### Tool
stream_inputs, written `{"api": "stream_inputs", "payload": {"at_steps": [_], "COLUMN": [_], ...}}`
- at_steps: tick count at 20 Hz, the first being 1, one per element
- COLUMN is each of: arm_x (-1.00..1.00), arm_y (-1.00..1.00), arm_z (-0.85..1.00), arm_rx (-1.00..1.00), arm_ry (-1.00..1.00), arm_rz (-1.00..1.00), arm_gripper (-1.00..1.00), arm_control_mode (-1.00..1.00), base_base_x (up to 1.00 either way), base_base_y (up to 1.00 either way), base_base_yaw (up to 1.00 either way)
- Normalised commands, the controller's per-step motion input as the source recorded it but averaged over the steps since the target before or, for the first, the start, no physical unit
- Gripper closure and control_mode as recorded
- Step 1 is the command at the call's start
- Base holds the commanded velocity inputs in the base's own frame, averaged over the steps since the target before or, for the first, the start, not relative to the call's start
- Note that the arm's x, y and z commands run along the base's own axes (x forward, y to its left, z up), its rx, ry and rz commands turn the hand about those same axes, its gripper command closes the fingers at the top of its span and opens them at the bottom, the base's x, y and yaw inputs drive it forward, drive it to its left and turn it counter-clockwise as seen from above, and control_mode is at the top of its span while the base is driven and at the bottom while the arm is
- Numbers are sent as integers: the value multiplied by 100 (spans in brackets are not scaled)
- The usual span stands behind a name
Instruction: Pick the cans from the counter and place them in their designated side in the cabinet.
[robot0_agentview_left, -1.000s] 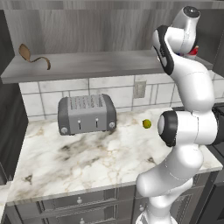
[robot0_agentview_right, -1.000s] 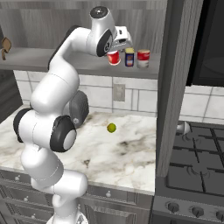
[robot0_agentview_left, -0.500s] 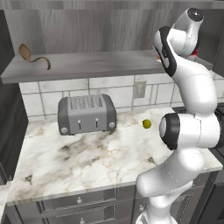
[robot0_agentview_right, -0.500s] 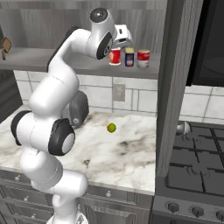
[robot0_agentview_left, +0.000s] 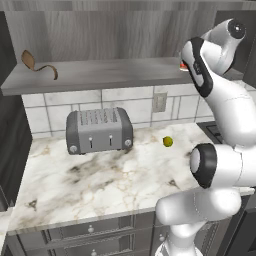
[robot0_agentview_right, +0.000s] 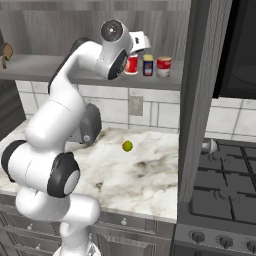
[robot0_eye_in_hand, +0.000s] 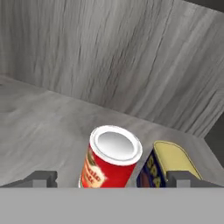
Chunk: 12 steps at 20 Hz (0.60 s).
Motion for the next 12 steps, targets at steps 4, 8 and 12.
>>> {"api": "stream_inputs", "payload": {"at_steps": [4, 8, 12], "arm_x": [-47, -44, -43], "arm_y": [4, 10, 10], "arm_z": [0, 0, 0], "arm_rx": [0, 0, 0], "arm_ry": [-12, -2, 4], "arm_rz": [4, 2, 1], "arm_gripper": [-100, -100, -100], "arm_control_mode": [-100, -100, -100], "base_base_x": [0, 0, 0], "base_base_y": [0, 0, 0], "base_base_yaw": [0, 0, 0]}}
